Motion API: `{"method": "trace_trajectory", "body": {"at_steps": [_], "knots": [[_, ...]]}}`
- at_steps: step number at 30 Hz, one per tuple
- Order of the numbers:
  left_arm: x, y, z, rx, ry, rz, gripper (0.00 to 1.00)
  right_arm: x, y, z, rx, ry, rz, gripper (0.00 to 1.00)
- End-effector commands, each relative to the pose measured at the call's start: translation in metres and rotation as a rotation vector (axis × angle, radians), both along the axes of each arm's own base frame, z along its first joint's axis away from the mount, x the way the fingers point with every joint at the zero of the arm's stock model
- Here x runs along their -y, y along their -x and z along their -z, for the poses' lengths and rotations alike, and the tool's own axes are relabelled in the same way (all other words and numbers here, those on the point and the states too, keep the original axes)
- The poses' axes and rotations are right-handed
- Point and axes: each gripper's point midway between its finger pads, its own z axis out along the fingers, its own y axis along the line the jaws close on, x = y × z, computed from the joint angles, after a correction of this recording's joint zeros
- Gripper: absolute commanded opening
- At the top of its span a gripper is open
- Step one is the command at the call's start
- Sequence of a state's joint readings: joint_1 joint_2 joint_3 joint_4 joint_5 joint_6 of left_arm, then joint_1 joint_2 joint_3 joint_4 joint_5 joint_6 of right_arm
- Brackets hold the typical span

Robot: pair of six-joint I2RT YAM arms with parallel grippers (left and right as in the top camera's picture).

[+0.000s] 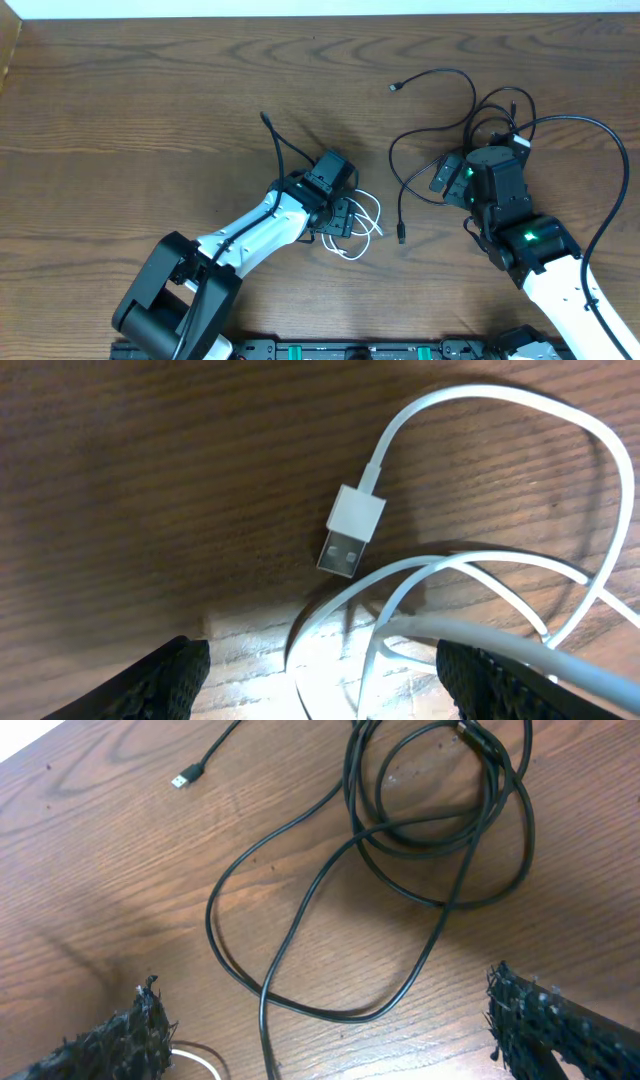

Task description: Untangle cables

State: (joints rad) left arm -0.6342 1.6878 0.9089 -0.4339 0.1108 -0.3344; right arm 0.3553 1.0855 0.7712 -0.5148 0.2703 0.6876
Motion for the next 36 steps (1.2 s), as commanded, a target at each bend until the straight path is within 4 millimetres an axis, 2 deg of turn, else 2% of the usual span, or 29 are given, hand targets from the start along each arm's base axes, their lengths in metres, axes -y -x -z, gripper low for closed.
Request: {"method": "trace_trajectory", "body": {"at_steps": [1,4,8,15,16,18,21,22,23,31,36], "knots": [[0.004,-0.001,0.002,0.009,0.009,0.028,0.79,0.005,-0.001,-0.001,0.007,0.021,0.015,0.99],[0.003,0.000,0.010,-0.010,-0.004,0.027,0.63,0.005,-0.001,-0.001,0.007,0.021,0.015,0.99],[-0.001,0.005,0.022,-0.045,-0.028,0.027,0.62,0.003,-0.001,0.000,0.001,0.011,0.004,0.99],[-0.007,0.014,0.030,-0.088,-0.060,0.027,0.62,0.002,-0.001,-0.001,0.004,0.010,0.004,0.99],[-0.008,0.015,0.030,-0.092,-0.062,0.027,0.55,0.002,-0.001,-0.001,0.004,0.010,0.004,0.99],[-0.009,0.017,0.031,-0.098,-0.066,0.027,0.34,0.002,-0.001,-0.001,0.004,0.010,0.004,0.99],[-0.010,0.017,0.031,-0.101,-0.069,0.027,0.19,0.002,-0.001,-0.001,0.004,0.010,0.004,0.99],[-0.010,0.017,0.031,-0.101,-0.069,0.027,0.10,0.002,-0.001,-0.001,0.004,0.011,0.004,0.99],[-0.010,0.017,0.031,-0.101,-0.069,0.027,0.08,0.003,-0.002,-0.001,0.007,0.010,0.005,0.99],[-0.010,0.014,0.026,-0.092,-0.062,0.022,0.07,0.002,-0.006,-0.006,0.035,0.005,0.010,0.99],[-0.005,0.001,0.007,-0.062,-0.039,0.005,0.08,0.001,-0.008,-0.008,0.047,0.001,0.010,0.99]]}}
